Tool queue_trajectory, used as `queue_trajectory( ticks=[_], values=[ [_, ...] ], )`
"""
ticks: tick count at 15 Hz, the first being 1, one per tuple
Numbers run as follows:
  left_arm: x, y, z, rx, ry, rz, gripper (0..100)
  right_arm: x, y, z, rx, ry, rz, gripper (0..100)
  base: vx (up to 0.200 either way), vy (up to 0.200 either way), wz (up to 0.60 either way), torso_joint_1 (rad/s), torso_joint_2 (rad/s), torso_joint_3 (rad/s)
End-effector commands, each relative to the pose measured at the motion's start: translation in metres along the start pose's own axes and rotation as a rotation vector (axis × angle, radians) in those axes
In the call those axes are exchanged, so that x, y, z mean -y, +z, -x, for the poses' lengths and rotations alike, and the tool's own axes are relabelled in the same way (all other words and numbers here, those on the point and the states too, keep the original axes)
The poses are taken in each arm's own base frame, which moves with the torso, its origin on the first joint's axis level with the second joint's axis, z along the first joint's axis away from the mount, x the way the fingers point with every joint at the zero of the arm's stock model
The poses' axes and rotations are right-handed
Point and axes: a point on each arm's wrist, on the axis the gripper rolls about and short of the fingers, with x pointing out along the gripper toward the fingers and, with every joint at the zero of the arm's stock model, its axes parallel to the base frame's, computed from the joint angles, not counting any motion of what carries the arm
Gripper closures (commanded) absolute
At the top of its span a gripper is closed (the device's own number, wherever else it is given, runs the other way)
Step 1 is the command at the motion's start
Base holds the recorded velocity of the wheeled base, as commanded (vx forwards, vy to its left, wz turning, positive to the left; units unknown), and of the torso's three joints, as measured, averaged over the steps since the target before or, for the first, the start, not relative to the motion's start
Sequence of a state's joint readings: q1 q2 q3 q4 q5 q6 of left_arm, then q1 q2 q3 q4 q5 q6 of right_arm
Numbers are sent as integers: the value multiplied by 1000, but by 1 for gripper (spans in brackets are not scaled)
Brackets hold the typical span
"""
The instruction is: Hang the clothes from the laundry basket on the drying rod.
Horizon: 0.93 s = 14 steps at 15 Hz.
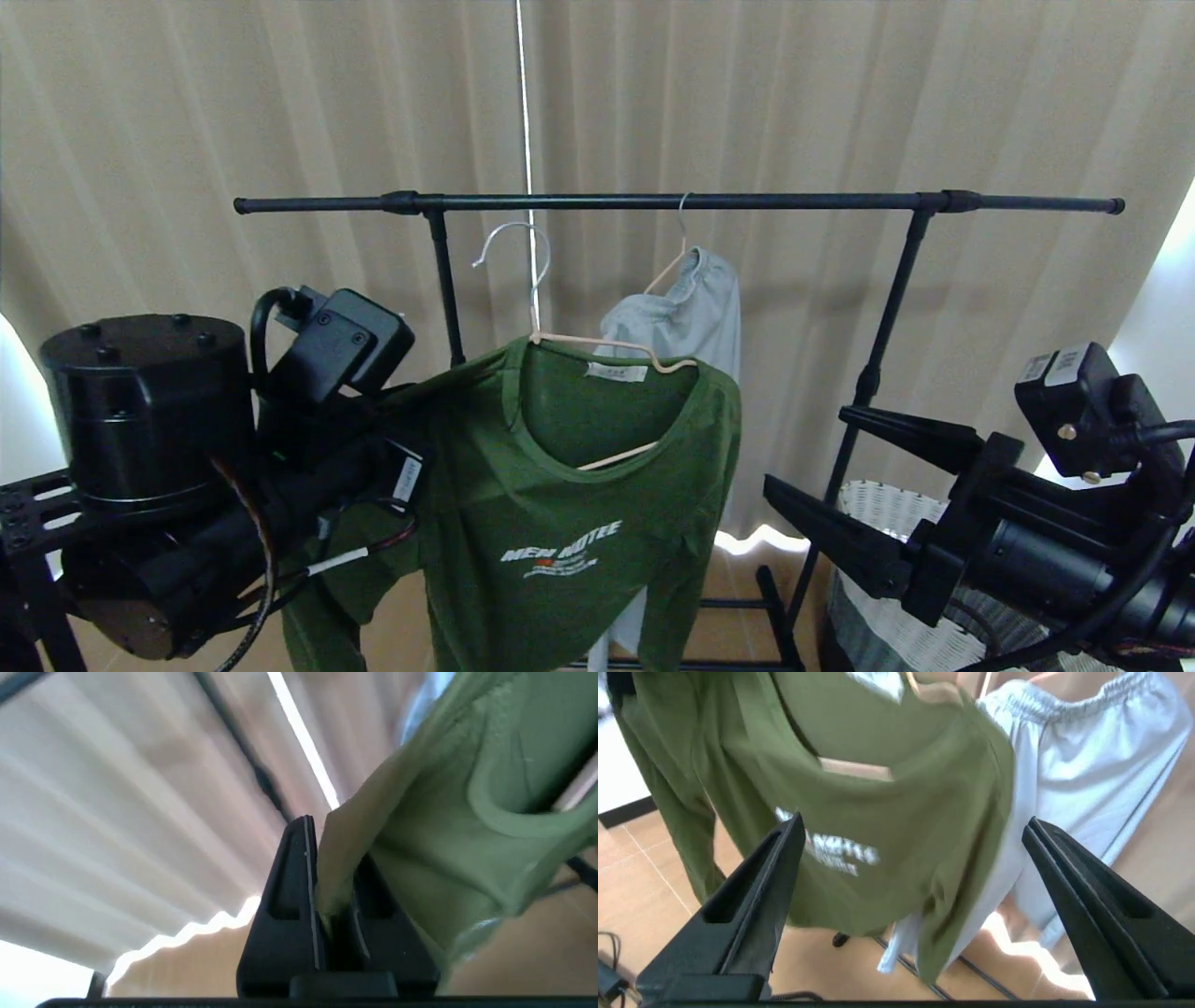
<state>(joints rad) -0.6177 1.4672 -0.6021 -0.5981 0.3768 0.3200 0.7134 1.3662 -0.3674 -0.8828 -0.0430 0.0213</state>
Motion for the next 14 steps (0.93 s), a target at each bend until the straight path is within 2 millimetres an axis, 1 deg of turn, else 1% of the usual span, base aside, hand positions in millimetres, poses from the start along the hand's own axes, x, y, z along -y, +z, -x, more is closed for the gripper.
queue_trajectory(
  ticks=[1,2,4,5,6,7,9,11,12,14],
  values=[
    [12,1,-2,12,-38,-11,100,-3,1,-1,16,19,2,0,0,0,0,0,0,0],
    [11,4,-2,38,-30,-3,100,-4,5,-3,30,23,5,0,0,0,0,0,0,0],
    [10,5,-1,72,-20,8,100,-5,23,-25,67,9,78,0,0,0,0,0,0,0],
    [9,4,0,78,-21,9,100,-5,24,-29,67,7,112,0,0,0,0,0,0,0],
    [7,3,6,105,-48,15,100,-6,22,-32,57,6,141,0,0,0,0,0,0,0],
    [4,1,15,135,-98,19,100,-6,21,-40,47,5,151,0,0,0,0,0,0,0],
    [-1,-8,24,156,-179,17,100,-3,35,-66,67,-15,204,0,0,0,0,0,0,0],
    [-6,-14,28,154,-185,29,100,-1,42,-76,87,-26,205,0,0,0,0,0,0,0],
    [-9,-18,29,147,-174,41,100,-1,40,-79,77,-27,208,0,0,0,0,0,0,0],
    [-8,-27,32,155,-169,66,100,-2,35,-87,67,-18,215,0,0,0,0,0,0,0]
  ],
)
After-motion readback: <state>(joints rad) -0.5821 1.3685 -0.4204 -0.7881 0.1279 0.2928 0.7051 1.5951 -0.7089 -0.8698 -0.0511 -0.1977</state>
